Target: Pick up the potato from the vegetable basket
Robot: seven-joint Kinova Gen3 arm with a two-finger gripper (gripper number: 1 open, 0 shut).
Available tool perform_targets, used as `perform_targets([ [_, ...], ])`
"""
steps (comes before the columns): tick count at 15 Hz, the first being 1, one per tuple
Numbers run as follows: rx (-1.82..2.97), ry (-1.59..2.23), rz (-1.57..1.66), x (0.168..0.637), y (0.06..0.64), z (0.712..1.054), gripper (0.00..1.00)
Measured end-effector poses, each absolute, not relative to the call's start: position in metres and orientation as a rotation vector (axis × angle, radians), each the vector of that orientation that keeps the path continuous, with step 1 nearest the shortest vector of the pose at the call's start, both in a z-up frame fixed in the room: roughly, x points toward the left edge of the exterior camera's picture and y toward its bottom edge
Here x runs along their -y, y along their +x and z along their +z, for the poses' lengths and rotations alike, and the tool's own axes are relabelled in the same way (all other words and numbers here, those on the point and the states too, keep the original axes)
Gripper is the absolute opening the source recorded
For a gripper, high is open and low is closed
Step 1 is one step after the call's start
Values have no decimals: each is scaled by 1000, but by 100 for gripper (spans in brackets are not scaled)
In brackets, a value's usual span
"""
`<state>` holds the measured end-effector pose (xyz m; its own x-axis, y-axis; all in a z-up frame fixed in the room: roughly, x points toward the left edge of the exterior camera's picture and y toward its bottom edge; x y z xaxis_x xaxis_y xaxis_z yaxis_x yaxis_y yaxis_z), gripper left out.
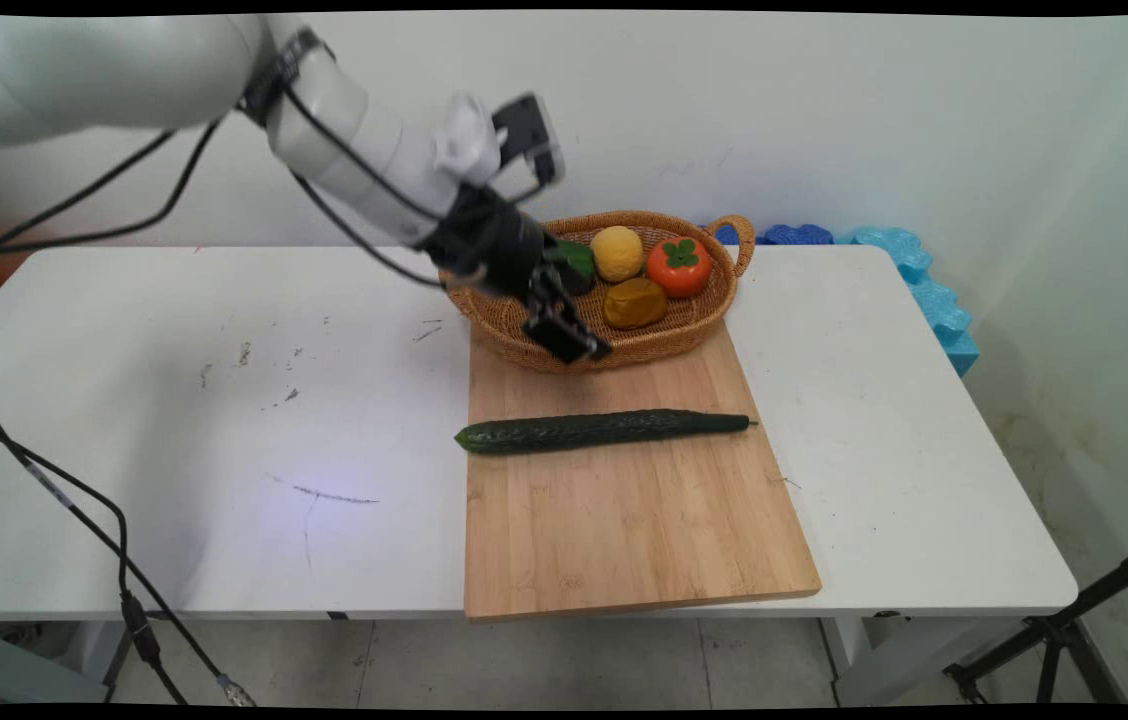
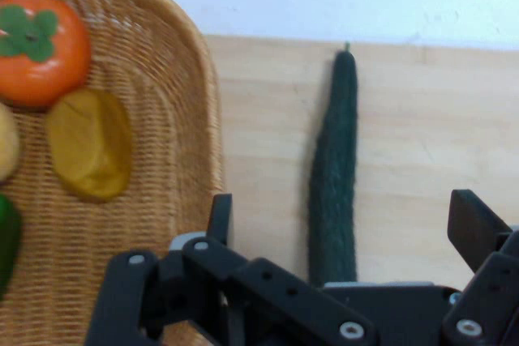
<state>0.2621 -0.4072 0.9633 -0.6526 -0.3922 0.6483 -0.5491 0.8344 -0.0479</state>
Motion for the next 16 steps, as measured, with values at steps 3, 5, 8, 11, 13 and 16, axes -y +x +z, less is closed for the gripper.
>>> perform_targets([
  [3, 2325, 751, 340, 431, 269, 985, 100],
  [5, 2310, 794, 355, 447, 272, 991, 100],
  [8, 2303, 868, 382, 479, 274, 988, 100],
  [11, 2311, 937, 390, 512, 271, 973, 100],
  [13, 2323, 976, 384, 531, 268, 959, 100],
  [16, 2343, 1031, 361, 557, 261, 933, 100],
])
